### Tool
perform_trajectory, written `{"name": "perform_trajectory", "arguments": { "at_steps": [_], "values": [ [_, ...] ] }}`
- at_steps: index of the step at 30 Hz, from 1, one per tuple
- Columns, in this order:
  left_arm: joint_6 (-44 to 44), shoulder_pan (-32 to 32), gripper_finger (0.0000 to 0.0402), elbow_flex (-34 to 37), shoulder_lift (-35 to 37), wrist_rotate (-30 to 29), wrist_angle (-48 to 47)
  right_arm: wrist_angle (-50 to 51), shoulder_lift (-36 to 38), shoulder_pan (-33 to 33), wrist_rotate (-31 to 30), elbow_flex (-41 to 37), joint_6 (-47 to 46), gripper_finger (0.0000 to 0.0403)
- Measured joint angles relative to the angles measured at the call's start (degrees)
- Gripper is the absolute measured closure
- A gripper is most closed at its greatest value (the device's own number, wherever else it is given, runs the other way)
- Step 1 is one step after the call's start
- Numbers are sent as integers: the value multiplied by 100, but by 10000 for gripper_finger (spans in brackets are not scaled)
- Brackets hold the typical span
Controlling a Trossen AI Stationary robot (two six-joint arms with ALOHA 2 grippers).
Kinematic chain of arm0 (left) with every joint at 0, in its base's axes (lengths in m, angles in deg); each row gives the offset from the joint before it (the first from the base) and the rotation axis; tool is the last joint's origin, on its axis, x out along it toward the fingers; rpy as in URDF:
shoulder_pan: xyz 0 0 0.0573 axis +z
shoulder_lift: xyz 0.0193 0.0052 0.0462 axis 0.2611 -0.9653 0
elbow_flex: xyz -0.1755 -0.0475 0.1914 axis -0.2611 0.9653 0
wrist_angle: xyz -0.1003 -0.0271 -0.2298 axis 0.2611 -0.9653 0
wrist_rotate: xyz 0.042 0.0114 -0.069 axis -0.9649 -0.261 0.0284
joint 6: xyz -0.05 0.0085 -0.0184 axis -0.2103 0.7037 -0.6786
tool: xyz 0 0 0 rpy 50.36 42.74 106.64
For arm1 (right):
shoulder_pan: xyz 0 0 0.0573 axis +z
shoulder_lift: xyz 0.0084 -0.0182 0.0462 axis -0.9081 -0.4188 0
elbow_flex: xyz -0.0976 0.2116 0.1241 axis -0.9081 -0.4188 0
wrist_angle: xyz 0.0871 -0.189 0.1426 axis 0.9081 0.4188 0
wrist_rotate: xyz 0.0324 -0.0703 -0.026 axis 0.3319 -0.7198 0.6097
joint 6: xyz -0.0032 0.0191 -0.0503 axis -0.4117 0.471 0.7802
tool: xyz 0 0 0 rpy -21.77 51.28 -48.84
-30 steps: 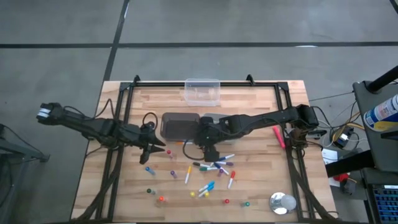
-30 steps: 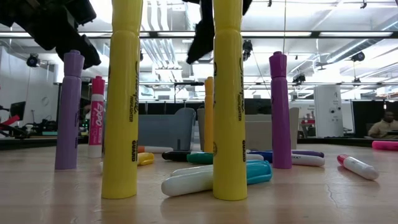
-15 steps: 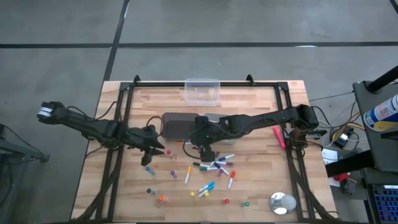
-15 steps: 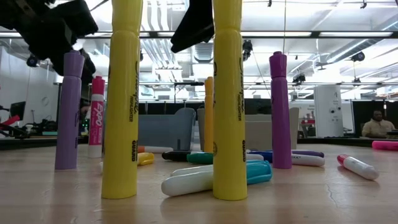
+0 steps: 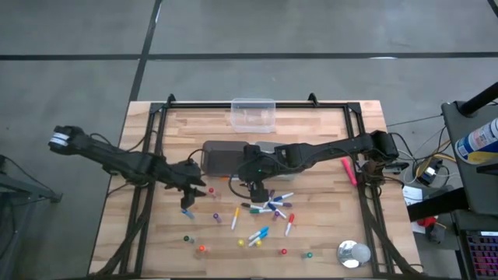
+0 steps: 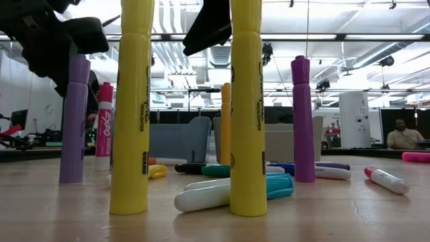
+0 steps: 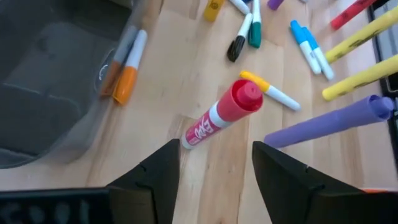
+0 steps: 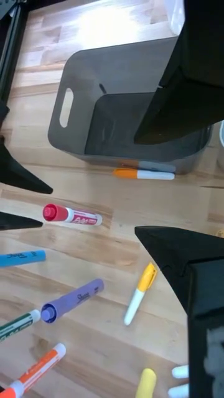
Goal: Pick & Place Markers
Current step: Put the large pink marker pen into the white bin
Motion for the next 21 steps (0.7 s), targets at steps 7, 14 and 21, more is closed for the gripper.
{"name": "perform_trajectory", "arguments": {
  "at_steps": [7, 14, 21],
  "values": [
    [97, -2, 209, 0, -526, 2, 158, 0, 0, 0, 0, 0, 26, 184],
    [288, -26, 209, -1, -927, -8, 571, 0, 0, 0, 0, 0, 28, 184],
    [297, -37, 209, -2, -1185, 11, 1077, 0, -2, 0, -2, 0, 88, 184]
  ]
}}
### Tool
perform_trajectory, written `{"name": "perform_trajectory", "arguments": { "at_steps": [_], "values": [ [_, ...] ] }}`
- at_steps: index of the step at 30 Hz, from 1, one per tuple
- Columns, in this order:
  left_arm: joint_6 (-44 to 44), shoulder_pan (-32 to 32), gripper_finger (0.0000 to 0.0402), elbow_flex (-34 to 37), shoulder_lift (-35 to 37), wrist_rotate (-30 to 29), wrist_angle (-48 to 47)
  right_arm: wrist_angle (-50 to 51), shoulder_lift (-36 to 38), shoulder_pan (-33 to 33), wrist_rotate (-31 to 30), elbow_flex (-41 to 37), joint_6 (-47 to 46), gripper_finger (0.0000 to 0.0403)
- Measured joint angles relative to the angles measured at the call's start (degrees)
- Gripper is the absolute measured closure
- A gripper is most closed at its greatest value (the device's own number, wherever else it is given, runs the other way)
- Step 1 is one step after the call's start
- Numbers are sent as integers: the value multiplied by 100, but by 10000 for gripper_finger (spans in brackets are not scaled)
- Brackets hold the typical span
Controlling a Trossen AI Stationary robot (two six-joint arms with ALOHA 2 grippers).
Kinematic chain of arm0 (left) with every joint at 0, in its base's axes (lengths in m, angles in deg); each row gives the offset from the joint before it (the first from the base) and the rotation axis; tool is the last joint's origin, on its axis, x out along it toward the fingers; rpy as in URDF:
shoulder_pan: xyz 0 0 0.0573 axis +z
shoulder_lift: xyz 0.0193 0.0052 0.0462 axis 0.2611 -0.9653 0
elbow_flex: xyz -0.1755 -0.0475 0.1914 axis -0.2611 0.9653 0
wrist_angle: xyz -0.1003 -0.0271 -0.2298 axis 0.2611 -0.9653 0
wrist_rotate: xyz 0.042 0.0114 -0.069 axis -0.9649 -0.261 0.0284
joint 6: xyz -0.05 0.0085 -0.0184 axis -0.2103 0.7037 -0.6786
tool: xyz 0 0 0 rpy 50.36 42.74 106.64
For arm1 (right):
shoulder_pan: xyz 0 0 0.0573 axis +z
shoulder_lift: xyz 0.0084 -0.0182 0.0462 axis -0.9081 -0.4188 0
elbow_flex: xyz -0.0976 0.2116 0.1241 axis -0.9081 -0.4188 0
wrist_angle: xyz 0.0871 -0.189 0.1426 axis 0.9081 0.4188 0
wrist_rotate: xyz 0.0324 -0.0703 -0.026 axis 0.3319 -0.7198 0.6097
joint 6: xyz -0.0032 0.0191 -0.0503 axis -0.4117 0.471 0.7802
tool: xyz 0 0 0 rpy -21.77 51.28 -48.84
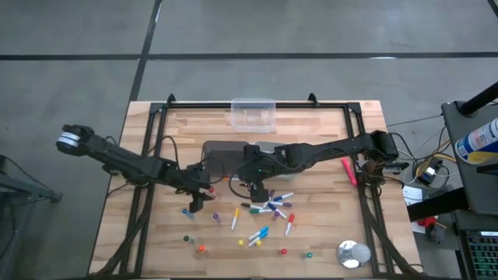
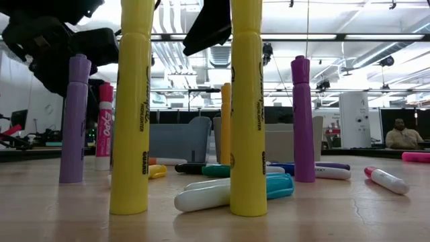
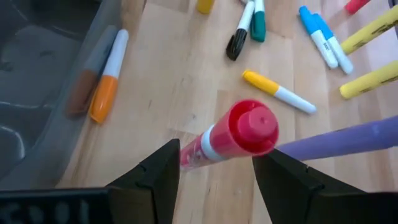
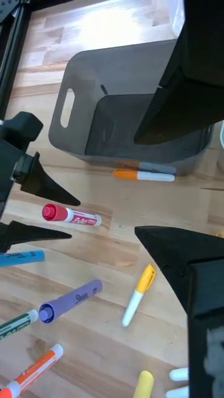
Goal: Pick & Place Markers
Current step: Put the large pink marker pen into the white bin
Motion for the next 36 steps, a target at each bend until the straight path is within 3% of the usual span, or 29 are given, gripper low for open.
{"name": "perform_trajectory", "arguments": {
  "at_steps": [12, 25, 31, 36],
  "values": [
    [-74, -2, 223, 2, -284, -212, 165, -7, -1, 0, -1, 0, 22, 184],
    [-91, 4, 348, 10, -306, -248, 452, -22, -2, 0, -2, -2, -25, 184],
    [130, 46, 349, -16, -84, -481, 521, 12, -2, 0, -2, -2, -153, 184],
    [474, 61, 333, -174, 275, -1058, 534, 30, -2, 0, -1, -2, -215, 184]
  ]
}}
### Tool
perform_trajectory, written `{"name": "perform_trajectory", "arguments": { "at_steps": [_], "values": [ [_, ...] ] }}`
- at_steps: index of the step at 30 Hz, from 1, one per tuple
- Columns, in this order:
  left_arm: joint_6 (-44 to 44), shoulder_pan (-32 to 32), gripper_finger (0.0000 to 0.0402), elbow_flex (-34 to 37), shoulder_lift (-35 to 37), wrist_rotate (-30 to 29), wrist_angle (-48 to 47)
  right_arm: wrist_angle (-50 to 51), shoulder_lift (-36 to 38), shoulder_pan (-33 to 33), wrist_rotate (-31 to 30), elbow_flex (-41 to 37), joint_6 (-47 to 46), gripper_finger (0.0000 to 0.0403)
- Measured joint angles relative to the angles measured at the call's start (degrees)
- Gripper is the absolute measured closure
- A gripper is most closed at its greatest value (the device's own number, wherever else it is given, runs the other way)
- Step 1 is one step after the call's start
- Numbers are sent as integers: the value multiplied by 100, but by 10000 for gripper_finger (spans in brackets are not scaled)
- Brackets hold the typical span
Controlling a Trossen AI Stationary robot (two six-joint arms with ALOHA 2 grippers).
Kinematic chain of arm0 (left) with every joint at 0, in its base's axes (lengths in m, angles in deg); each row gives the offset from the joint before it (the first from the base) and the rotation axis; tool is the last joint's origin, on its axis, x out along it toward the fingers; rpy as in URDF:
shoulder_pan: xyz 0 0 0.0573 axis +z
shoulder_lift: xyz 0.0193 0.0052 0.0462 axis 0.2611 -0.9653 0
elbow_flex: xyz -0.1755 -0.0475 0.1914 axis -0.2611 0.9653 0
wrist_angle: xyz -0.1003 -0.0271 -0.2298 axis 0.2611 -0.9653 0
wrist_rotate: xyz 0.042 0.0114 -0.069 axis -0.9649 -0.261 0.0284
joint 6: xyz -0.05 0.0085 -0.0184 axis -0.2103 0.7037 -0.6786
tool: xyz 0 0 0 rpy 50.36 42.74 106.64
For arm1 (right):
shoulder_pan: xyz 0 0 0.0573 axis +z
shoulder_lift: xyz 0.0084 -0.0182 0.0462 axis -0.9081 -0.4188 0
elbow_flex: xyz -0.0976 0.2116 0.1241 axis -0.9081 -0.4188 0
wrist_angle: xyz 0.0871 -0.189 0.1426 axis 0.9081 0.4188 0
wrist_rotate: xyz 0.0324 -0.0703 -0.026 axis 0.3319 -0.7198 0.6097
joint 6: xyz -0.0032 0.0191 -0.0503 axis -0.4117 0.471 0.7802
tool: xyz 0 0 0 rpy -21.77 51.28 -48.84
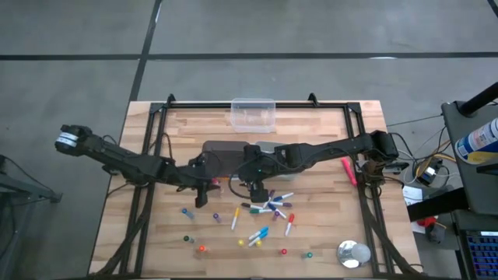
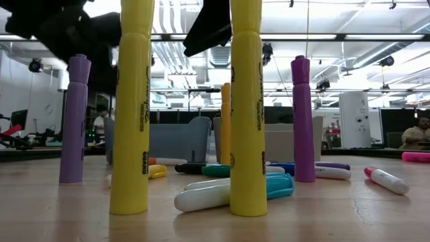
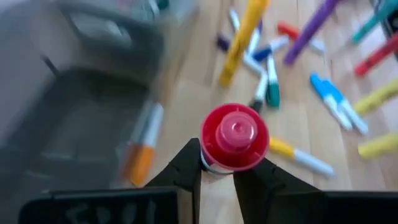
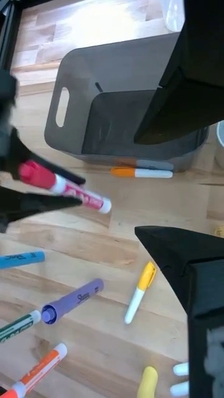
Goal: Pick & Place Markers
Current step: Put the large pink marker pen into the white bin
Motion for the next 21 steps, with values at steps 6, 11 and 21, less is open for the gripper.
{"name": "perform_trajectory", "arguments": {
  "at_steps": [6, 11, 21],
  "values": [
    [468, 0, 335, -291, 442, -351, 90, -43, 0, 0, 1, 0, -4, 184],
    [913, 0, 336, -413, 545, -358, 498, -277, 0, -4, 37, -2, 2, 184],
    [1610, 0, 336, -503, 453, -394, 1489, -695, 0, -168, 607, -2, -42, 184]
  ]
}}
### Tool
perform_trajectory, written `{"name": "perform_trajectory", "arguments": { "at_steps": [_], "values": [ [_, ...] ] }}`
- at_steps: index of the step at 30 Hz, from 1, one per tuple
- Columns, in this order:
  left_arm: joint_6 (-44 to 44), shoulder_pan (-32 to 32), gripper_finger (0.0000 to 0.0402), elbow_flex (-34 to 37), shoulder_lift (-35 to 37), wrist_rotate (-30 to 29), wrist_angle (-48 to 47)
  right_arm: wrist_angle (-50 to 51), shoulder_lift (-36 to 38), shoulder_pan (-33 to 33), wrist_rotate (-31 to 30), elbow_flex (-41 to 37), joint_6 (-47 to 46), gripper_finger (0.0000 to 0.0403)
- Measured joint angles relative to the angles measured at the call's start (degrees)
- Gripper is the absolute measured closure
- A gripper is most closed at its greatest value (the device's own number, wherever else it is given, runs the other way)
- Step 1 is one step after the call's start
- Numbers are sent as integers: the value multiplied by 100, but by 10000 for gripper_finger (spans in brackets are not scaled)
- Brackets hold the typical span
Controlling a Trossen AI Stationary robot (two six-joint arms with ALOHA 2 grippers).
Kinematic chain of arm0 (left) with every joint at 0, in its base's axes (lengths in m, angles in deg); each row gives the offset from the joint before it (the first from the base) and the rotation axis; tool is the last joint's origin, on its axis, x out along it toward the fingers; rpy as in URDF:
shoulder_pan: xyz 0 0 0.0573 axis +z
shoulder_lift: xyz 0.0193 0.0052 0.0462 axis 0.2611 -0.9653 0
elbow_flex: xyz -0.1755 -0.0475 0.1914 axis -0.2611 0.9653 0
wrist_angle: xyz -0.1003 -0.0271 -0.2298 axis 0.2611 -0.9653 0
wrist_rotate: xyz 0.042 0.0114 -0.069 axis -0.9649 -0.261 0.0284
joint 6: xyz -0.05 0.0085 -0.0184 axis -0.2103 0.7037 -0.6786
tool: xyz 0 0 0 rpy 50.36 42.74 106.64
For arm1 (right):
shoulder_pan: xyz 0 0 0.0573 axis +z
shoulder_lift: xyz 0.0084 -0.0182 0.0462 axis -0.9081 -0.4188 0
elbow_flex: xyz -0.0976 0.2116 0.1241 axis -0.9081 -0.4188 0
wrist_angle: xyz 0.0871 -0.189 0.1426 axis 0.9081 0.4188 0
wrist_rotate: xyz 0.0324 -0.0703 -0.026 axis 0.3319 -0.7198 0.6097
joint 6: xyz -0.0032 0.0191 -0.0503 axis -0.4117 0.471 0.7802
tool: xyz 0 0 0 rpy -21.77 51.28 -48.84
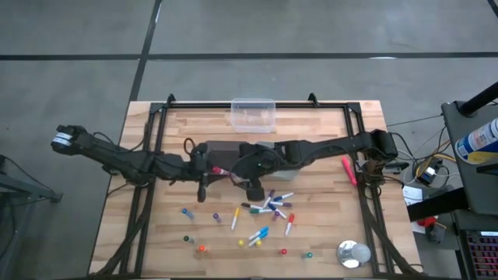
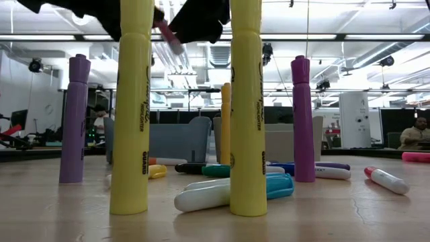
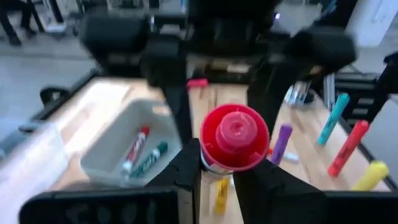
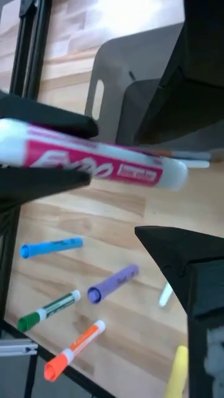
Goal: Pick & Place Markers
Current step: Put the large pink marker pen into the white bin
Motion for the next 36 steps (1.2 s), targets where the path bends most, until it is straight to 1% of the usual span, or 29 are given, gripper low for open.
{"name": "perform_trajectory", "arguments": {
  "at_steps": [8, 11, 14, 22, 24, 28, 31, 36],
  "values": [
    [136, 0, 335, 4, -24, 0, 192, -136, 0, -27, -5, 0, 23, 184],
    [144, 0, 335, 4, -25, 0, 188, -134, 0, -26, -6, 0, 43, 195],
    [171, 0, 335, 4, -24, 0, 188, -132, 0, -25, -3, 0, 89, 224],
    [221, -4, 335, 11, -24, 1, 172, -125, 0, -30, -36, 0, 148, 336],
    [220, -4, 334, 13, -24, -4, 168, -110, 0, -40, -51, 0, 141, 351],
    [201, -2, 326, 13, -33, -2, 153, -3, 0, -83, -72, 4, 69, 351],
    [178, 3, 321, 16, -33, -11, 117, 88, 0, -118, -87, 7, 6, 341],
    [-14, 2, 320, 22, -35, -130, 112, 190, 4, -152, -105, 15, -38, 338]
  ]
}}
